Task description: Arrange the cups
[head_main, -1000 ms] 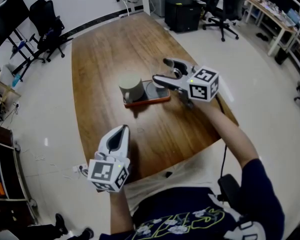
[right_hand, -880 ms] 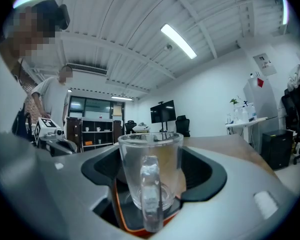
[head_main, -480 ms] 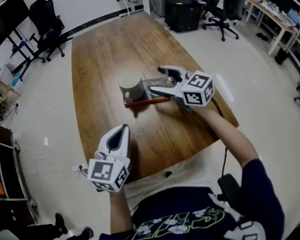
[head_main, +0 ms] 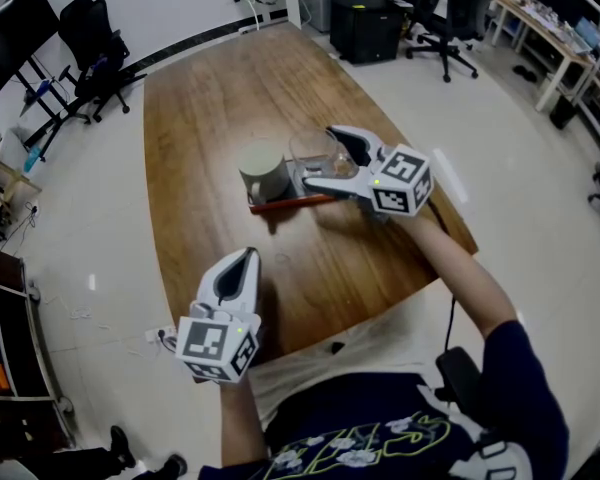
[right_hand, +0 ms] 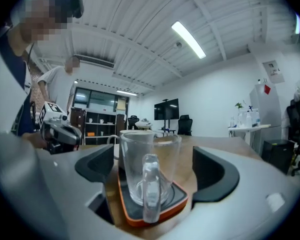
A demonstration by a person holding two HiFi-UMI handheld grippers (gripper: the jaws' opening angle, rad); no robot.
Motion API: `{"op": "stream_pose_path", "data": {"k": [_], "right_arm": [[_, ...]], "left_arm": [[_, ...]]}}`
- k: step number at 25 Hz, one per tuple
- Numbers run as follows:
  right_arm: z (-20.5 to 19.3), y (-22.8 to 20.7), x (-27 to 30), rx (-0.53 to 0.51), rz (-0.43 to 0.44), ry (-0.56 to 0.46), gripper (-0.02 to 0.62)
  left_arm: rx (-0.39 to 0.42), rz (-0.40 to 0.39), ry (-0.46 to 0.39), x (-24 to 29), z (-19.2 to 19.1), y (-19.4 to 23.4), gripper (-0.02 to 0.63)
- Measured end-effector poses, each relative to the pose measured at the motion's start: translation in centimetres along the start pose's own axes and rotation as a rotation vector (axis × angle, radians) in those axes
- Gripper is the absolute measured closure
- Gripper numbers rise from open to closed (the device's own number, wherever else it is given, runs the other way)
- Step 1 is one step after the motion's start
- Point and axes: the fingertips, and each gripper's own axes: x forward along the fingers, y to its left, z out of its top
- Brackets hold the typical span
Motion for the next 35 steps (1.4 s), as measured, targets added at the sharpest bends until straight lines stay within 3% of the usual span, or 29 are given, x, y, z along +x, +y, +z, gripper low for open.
{"op": "stream_pose_path", "data": {"k": [10,21,29,31,34,35], "right_arm": [[-2.0,1.6,-4.5,0.07,0.002,0.075,0.081],[-1.9,5.5,-7.7,0.071,0.0,0.074,0.092],[-1.5,8.5,-7.9,0.063,0.008,0.066,0.249],[-1.6,9.6,-7.7,0.061,0.013,0.068,0.33],[-1.6,11.4,-7.2,0.056,0.039,0.071,0.4],[-1.5,11.9,-7.1,0.055,0.043,0.071,0.454]], "left_arm": [[0.0,0.0,0.0,0.0,0.1,0.0,0.603],[-0.002,0.0,0.0,-0.1,0.2,0.0,0.603],[-0.001,-0.001,-0.001,0.0,0.2,0.0,0.603],[-0.005,0.001,-0.001,0.0,0.2,0.0,0.603],[-0.007,0.001,-0.001,0.0,0.2,0.0,0.603],[-0.004,0.0,0.0,0.0,0.2,0.1,0.603]]}}
